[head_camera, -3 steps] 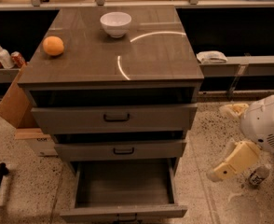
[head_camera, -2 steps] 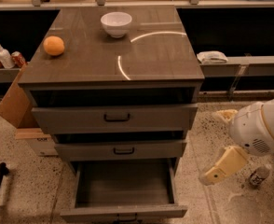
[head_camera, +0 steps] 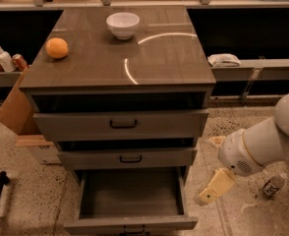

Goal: Close bottom drawer

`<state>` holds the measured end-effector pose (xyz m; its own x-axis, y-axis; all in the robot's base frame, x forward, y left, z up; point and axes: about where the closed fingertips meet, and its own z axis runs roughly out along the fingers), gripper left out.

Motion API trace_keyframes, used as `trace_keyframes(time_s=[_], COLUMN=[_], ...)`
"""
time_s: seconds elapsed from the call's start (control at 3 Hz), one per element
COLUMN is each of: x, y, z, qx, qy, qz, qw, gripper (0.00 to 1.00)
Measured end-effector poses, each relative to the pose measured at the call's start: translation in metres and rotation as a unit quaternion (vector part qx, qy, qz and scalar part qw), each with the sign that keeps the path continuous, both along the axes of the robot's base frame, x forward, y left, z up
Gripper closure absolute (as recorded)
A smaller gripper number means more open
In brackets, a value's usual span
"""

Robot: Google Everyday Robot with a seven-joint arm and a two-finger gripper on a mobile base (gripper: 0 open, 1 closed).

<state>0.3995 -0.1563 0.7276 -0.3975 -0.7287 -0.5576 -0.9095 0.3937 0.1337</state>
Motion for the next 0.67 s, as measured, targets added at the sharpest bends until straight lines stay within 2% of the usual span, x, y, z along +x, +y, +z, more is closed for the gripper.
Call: trace_keyframes(time_s=[0.33,0.67], x=[0.0035,0.0035], y=[0.0159,0.0159], z=[-0.0498,-0.0498], qx=[0.022,0.022], qy=[0.042,0.042], qz=[0.014,0.014], qw=[0.9988,0.9988], gripper=[0.00,0.00])
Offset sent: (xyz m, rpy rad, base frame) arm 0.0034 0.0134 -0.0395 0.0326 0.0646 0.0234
